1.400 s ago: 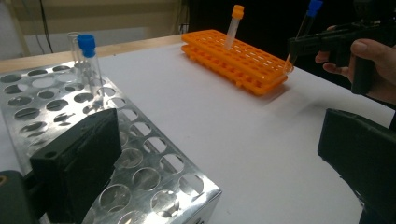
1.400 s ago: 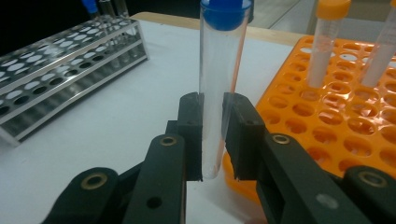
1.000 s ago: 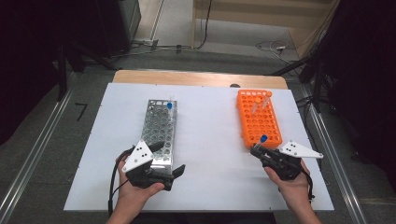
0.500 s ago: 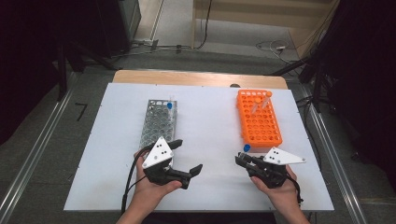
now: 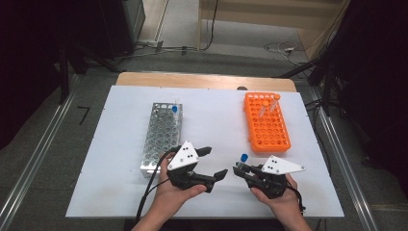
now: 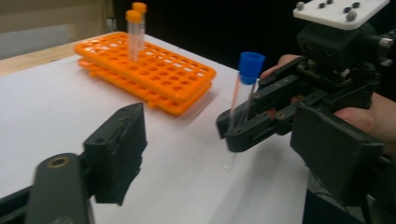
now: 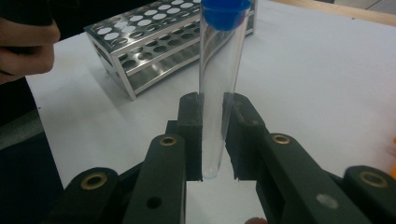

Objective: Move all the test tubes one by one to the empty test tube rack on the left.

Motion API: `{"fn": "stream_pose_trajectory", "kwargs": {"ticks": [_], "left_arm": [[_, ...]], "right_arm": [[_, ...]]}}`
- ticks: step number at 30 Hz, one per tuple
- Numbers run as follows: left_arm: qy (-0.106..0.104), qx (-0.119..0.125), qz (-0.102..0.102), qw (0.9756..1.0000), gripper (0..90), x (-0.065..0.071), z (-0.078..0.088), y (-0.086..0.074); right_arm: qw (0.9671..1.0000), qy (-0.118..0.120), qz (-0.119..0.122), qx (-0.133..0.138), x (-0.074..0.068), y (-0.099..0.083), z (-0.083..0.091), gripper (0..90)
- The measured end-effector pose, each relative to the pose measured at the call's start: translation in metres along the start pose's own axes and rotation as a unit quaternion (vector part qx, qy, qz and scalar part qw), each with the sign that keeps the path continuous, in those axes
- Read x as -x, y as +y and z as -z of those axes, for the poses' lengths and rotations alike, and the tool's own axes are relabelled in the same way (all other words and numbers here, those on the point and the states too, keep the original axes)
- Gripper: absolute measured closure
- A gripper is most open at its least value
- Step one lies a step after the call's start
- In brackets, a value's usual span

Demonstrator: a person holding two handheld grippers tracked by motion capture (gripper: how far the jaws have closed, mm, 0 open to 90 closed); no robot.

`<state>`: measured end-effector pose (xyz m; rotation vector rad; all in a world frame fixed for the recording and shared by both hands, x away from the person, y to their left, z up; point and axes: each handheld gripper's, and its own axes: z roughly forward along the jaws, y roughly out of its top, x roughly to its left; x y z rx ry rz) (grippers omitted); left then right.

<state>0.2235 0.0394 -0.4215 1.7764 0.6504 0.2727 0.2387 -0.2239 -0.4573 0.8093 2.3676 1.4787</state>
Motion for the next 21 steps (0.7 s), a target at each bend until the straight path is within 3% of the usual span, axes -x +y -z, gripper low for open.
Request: {"fn": "stream_pose_trajectory", "kwargs": {"ticks": [10,21], "left_arm": [[-0.028,-0.022,0.003,0.9994,44.5,0.005,-0.024,0.003],[-0.042,-0.032,-0.011,0.9985,69.3,0.011,-0.034,0.004]], "right_arm": [[0.9998,0.014,0.013,-0.002,-0.010,0.002,-0.003,74.7],[0.9991,0.026,0.031,-0.010,-0.020,0.003,-0.007,74.7]]}}
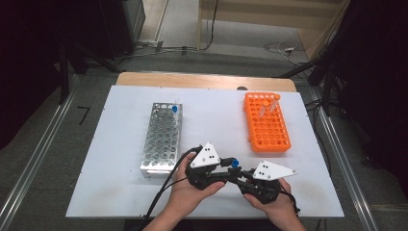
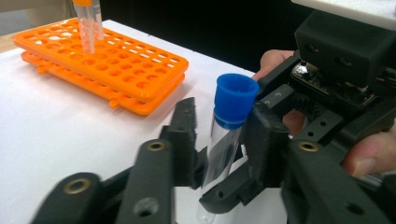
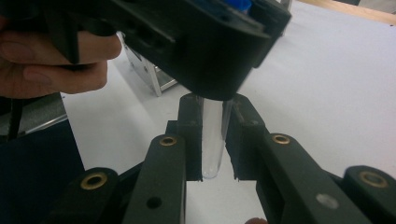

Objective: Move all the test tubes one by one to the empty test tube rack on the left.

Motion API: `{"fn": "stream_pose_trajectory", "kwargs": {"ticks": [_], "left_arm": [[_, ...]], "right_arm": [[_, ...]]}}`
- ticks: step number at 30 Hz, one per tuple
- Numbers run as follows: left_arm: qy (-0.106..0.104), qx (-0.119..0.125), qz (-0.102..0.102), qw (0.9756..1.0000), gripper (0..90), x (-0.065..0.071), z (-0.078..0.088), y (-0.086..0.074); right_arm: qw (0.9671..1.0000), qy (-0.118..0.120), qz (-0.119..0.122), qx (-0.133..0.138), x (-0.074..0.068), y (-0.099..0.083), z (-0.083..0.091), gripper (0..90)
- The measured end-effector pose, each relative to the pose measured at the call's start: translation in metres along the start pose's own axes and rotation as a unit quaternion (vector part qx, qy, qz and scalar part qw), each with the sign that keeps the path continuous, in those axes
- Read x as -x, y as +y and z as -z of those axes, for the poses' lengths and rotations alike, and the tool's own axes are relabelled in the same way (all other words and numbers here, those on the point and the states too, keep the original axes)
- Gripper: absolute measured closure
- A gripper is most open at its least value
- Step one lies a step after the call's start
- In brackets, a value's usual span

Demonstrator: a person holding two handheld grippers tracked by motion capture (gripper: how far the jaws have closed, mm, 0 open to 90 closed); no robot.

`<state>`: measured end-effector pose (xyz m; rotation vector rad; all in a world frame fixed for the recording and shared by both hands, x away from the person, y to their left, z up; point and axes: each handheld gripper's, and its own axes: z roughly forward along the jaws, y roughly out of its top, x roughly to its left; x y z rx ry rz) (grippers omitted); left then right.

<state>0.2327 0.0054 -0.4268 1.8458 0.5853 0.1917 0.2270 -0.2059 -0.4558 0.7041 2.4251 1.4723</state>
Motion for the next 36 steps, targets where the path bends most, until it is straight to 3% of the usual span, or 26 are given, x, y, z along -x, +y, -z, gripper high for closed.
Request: {"fn": "stream_pose_trajectory", "kwargs": {"ticks": [4,16,22,26,36], "left_arm": [[0.004,-0.001,-0.010,0.9999,75.8,0.001,0.000,-0.001],[0.004,0.005,-0.007,1.0000,77.0,-0.004,0.004,0.000],[0.014,0.013,-0.001,0.9998,77.0,-0.011,0.011,0.002],[0.024,0.023,0.007,0.9994,77.0,-0.019,0.019,0.004],[0.056,0.041,0.020,0.9974,77.0,-0.041,0.041,0.009]], "right_arm": [[1.0000,0.001,-0.001,-0.002,0.001,0.000,0.000,74.7],[0.9998,0.013,-0.015,0.007,0.004,-0.002,-0.001,71.5],[0.9996,0.010,-0.014,0.022,0.008,-0.004,0.003,53.5],[0.9993,-0.005,-0.016,0.034,0.014,-0.004,0.007,43.0],[0.9991,-0.015,-0.028,0.028,0.031,-0.003,0.022,15.3]]}}
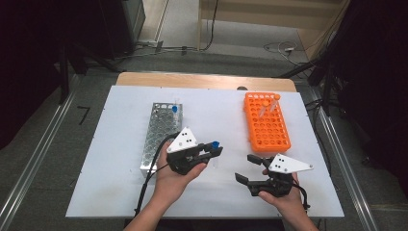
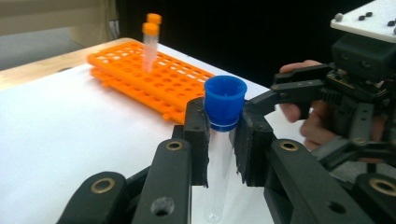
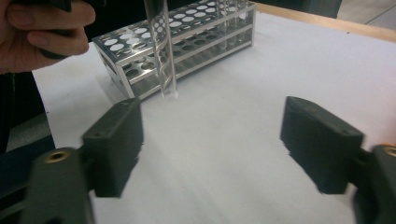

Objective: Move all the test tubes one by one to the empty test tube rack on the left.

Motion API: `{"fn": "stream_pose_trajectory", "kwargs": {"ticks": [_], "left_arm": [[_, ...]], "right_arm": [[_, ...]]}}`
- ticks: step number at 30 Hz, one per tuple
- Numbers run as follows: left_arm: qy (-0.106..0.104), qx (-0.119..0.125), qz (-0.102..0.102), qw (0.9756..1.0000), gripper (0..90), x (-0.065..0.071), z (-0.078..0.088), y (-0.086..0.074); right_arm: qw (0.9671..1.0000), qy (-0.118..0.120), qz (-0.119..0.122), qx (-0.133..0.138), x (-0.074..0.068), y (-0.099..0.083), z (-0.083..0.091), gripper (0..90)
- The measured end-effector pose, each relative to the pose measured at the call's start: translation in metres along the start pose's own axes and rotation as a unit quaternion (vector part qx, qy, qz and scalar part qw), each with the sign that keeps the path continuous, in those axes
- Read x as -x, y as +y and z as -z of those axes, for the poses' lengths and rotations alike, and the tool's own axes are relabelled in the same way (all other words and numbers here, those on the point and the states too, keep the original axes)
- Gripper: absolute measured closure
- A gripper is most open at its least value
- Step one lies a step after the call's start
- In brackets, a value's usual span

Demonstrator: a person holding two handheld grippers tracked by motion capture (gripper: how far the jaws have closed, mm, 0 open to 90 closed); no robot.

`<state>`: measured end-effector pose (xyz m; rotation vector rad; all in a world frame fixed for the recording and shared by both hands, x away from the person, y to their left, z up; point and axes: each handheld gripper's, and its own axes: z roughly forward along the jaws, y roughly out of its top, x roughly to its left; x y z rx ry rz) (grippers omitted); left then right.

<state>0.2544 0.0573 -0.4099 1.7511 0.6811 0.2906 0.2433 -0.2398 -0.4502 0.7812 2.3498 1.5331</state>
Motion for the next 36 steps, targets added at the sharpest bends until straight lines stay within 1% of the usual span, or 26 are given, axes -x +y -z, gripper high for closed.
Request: {"fn": "stream_pose_trajectory", "kwargs": {"ticks": [2,6,8,10,11,14,16,21,22,23,29,33,35,36], "left_arm": [[0.008,0.002,0.001,1.0000,77.0,-0.005,0.004,0.001],[0.025,0.006,0.001,0.9997,77.0,-0.016,0.013,0.004],[0.034,0.011,0.001,0.9993,77.0,-0.022,0.017,0.006],[0.047,0.013,-0.001,0.9988,77.0,-0.029,0.023,0.009],[0.052,0.016,0.000,0.9985,77.0,-0.032,0.025,0.010],[0.066,0.023,0.002,0.9976,77.0,-0.043,0.033,0.013],[0.076,0.030,0.005,0.9967,77.0,-0.050,0.037,0.015],[0.096,0.035,0.006,0.9948,77.0,-0.065,0.044,0.018],[0.102,0.035,0.006,0.9942,77.0,-0.069,0.046,0.019],[0.107,0.035,0.006,0.9936,77.0,-0.072,0.047,0.019],[0.129,0.042,0.018,0.9906,77.0,-0.090,0.050,0.018],[0.148,0.050,0.027,0.9874,77.0,-0.101,0.049,0.018],[0.159,0.055,0.033,0.9852,77.0,-0.107,0.047,0.018],[0.163,0.053,0.033,0.9846,76.9,-0.108,0.047,0.018]], "right_arm": [[1.0000,-0.002,0.002,-0.004,0.004,-0.001,0.002,9.4],[0.9999,0.001,-0.011,-0.003,0.014,-0.004,0.006,3.4],[0.9999,0.002,-0.012,-0.003,0.019,-0.006,0.008,0.3],[0.9998,0.001,-0.020,-0.002,0.024,-0.007,0.010,0.0],[0.9998,0.000,-0.020,-0.002,0.027,-0.008,0.011,0.0],[0.9995,-0.002,-0.033,-0.004,0.034,-0.011,0.013,0.0],[0.9994,-0.007,-0.034,-0.003,0.038,-0.012,0.015,0.0],[0.9994,-0.012,-0.033,0.003,0.044,-0.013,0.020,0.0],[0.9994,-0.014,-0.032,0.004,0.045,-0.013,0.020,0.0],[0.9992,-0.015,-0.036,0.004,0.046,-0.014,0.021,0.0],[0.9990,-0.021,-0.039,0.002,0.051,-0.016,0.023,0.0],[0.9991,-0.020,-0.037,0.003,0.051,-0.016,0.023,0.0],[0.9992,-0.020,-0.035,0.003,0.051,-0.017,0.023,0.0],[0.9992,-0.020,-0.036,0.002,0.051,-0.017,0.023,0.0]]}}
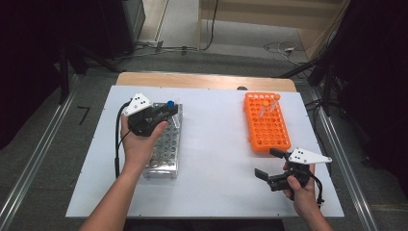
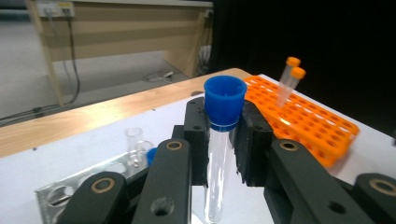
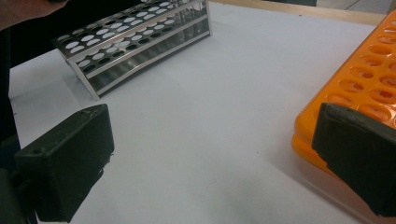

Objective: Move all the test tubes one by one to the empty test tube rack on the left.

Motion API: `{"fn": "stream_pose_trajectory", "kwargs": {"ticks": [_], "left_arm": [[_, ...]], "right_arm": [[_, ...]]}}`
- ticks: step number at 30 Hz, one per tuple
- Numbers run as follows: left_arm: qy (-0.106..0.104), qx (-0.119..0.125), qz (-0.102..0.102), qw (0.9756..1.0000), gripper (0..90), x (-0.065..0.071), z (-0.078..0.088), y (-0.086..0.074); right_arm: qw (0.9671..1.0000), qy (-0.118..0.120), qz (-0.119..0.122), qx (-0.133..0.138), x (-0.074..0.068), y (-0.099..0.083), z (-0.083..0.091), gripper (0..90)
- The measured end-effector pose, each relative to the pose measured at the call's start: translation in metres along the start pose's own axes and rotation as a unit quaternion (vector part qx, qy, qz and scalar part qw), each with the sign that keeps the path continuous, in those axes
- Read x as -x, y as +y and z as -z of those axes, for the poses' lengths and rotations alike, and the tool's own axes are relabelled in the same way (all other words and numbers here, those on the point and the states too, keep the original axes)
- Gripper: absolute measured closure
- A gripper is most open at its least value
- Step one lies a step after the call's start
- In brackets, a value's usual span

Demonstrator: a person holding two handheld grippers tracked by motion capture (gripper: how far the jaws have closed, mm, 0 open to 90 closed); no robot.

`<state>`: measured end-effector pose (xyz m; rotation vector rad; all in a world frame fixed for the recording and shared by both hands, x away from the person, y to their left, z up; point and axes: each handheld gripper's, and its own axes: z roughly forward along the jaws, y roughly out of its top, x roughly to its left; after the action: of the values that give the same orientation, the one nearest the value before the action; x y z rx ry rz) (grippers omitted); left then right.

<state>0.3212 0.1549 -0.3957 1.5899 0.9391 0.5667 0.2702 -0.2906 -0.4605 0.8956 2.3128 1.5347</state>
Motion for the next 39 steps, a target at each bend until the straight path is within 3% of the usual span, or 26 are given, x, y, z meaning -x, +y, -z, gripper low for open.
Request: {"fn": "stream_pose_trajectory", "kwargs": {"ticks": [9,25,31,39], "left_arm": [[0.031,-0.007,-0.007,0.9995,76.9,-0.007,-0.012,-0.005],[0.054,-0.037,-0.024,0.9976,76.8,-0.004,-0.025,-0.021],[0.074,-0.068,-0.029,0.9945,76.0,-0.002,-0.027,-0.027],[0.076,-0.094,-0.033,0.9921,75.6,0.000,-0.031,-0.030]], "right_arm": [[1.0000,-0.001,-0.001,0.001,0.001,-0.001,0.001,0.0],[1.0000,-0.003,-0.001,0.002,0.002,-0.001,0.001,0.0],[1.0000,-0.004,0.000,0.001,0.002,-0.001,0.000,0.0],[1.0000,-0.004,0.000,-0.001,0.002,-0.002,-0.001,0.0]]}}
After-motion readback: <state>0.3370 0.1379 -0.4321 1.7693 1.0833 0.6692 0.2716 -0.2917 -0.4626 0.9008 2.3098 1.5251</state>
